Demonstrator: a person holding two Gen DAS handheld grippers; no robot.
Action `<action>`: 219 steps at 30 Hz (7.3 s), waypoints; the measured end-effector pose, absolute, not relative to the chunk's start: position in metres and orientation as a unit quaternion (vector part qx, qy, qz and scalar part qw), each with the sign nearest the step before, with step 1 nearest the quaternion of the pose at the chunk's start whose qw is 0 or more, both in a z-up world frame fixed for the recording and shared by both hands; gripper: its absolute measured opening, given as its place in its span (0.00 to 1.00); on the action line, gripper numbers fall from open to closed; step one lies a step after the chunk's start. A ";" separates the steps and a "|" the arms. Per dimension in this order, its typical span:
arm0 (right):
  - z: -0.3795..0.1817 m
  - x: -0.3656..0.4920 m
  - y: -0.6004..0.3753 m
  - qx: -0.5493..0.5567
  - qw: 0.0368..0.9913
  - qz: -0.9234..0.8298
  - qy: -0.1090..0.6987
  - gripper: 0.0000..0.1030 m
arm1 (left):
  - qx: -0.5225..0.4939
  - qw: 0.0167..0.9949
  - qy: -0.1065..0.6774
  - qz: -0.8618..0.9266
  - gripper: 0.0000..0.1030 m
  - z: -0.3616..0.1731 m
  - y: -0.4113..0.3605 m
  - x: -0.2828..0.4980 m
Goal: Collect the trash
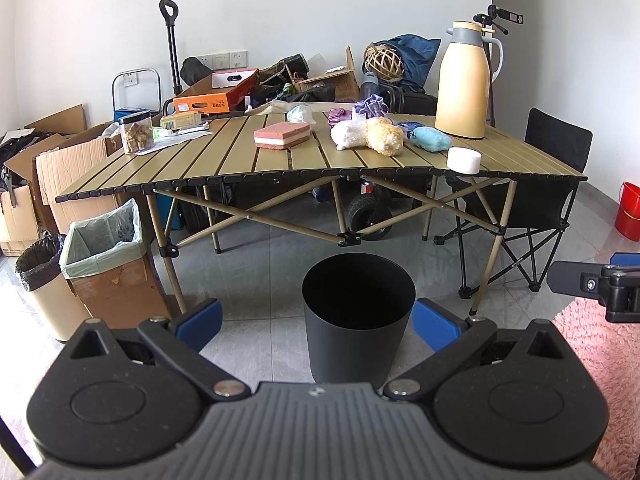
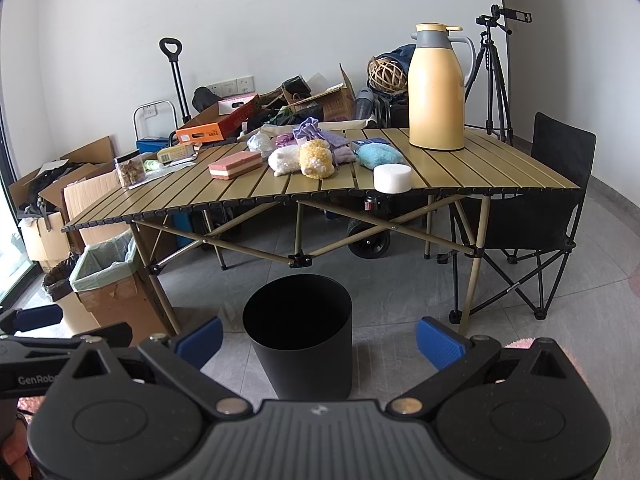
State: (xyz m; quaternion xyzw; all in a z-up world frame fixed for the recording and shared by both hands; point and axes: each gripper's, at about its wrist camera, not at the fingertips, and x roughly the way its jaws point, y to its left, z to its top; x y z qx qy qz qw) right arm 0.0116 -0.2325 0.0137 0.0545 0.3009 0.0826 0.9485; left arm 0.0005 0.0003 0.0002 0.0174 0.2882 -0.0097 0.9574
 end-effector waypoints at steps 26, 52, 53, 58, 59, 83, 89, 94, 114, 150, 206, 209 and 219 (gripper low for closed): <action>0.013 0.012 -0.232 0.053 0.949 0.082 0.300 1.00 | 0.017 0.958 0.286 -0.010 1.00 0.000 0.000 0.000; 0.016 0.027 -0.232 0.042 0.951 0.077 0.298 1.00 | 0.016 0.960 0.280 -0.002 1.00 0.014 0.008 0.022; 0.016 0.029 -0.232 0.042 0.951 0.076 0.298 1.00 | 0.016 0.960 0.279 -0.002 1.00 0.014 0.008 0.021; 0.015 0.040 -0.234 0.042 0.950 0.073 0.300 1.00 | 0.024 0.960 0.280 -0.004 1.00 0.010 0.007 0.033; 0.014 0.042 -0.234 0.042 0.950 0.072 0.300 1.00 | 0.025 0.959 0.282 -0.004 1.00 0.009 0.006 0.036; 0.002 0.123 -0.239 0.051 0.947 0.062 0.312 1.00 | 0.041 0.957 0.286 -0.011 1.00 -0.004 -0.009 0.105; 0.001 0.146 -0.242 0.051 0.948 0.059 0.308 1.00 | 0.043 0.957 0.287 -0.017 1.00 -0.005 -0.014 0.129; 0.001 0.166 -0.244 0.052 0.950 0.054 0.304 1.00 | 0.045 0.957 0.287 -0.020 1.00 -0.005 -0.017 0.148; -0.005 0.242 -0.263 0.064 0.960 0.015 0.272 1.00 | 0.039 0.962 0.267 -0.035 1.00 0.000 -0.035 0.235; -0.051 0.350 -0.281 0.057 0.969 0.016 0.240 0.56 | -0.020 0.961 0.267 -0.064 1.00 -0.009 -0.075 0.374; -0.045 0.327 -0.293 0.104 0.974 -0.004 0.200 0.55 | 0.078 0.969 0.232 0.037 0.50 -0.015 -0.094 0.362; -0.043 0.322 -0.288 0.100 0.976 -0.001 0.195 0.55 | 0.073 0.970 0.227 0.039 0.50 -0.008 -0.090 0.353; -0.027 0.301 -0.274 0.086 0.981 0.017 0.175 0.55 | 0.069 0.973 0.215 0.050 0.50 0.012 -0.077 0.318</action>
